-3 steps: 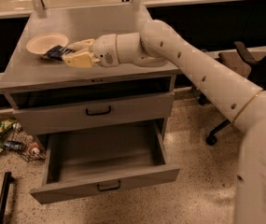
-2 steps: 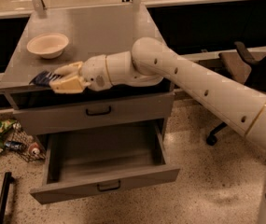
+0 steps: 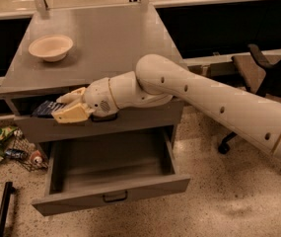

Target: Place rxbar blueberry into middle drawer

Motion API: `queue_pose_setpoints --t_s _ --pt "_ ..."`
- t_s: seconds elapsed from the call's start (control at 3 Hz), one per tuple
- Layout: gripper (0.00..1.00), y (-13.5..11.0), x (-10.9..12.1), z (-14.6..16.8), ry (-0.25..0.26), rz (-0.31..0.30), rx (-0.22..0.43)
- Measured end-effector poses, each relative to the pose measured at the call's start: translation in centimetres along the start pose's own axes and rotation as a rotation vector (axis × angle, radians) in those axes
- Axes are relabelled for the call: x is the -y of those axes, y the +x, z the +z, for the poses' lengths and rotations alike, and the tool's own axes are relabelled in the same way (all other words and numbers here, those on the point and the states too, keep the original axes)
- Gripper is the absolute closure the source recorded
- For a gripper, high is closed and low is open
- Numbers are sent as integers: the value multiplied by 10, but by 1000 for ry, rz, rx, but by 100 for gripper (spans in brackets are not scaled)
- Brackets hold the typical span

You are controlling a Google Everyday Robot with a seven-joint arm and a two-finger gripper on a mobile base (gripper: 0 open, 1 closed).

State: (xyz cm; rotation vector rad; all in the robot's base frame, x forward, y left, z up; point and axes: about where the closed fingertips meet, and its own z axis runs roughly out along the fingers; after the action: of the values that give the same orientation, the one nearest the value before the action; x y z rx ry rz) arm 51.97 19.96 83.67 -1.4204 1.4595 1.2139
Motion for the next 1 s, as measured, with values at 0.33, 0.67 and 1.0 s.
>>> queue_pose_setpoints --t_s 0.33,0.67,1.0 --pt "100 0 -1 2 -5 1 -3" --pt "100 56 -22 13 -36 101 -78" --pt "100 126 -57 11 -58 207 -234"
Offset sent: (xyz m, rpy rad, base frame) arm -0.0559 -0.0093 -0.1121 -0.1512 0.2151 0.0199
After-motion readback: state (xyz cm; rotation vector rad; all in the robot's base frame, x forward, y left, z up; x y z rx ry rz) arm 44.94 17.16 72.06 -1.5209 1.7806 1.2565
